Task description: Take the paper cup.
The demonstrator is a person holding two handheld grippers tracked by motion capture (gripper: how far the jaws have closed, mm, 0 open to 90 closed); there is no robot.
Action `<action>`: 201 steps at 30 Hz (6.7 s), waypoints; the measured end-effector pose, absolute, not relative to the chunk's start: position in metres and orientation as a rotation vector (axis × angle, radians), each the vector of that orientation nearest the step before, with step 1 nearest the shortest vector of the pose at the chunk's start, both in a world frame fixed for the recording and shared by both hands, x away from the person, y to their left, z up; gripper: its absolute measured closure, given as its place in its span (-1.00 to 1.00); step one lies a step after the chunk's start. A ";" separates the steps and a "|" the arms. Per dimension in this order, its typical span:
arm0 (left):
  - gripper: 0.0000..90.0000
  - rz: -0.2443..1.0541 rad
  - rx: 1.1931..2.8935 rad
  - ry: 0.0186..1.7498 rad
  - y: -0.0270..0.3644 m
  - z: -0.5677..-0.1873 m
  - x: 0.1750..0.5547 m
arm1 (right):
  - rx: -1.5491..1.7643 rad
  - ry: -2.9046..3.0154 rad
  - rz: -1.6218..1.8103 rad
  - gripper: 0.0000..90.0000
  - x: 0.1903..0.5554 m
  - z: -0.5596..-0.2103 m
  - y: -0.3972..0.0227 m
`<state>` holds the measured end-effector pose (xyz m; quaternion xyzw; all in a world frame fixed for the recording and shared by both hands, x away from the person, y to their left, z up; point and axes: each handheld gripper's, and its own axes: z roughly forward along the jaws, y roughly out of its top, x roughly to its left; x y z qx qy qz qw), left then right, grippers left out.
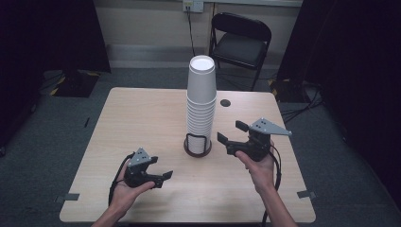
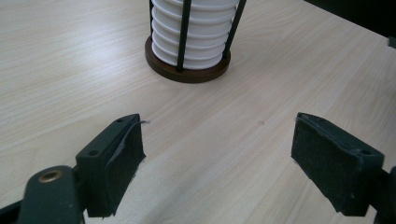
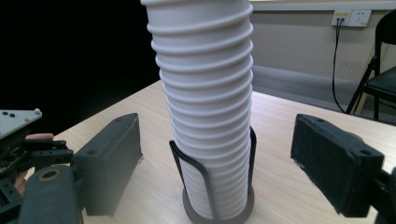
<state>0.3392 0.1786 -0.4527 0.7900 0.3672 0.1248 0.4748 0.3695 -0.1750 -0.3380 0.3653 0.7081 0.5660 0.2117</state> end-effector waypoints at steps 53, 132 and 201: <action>-0.57 0.316 1.946 0.886 0.176 -0.454 0.340 | 0.860 1.925 1.642 -0.71 0.436 -0.241 -0.117; -0.57 0.307 1.971 0.884 0.173 -0.456 0.340 | 0.843 1.862 1.687 -0.73 0.460 -0.226 -0.089; -0.54 0.322 1.934 0.895 0.172 -0.457 0.341 | 0.971 1.672 1.751 -0.72 0.438 -0.193 -0.155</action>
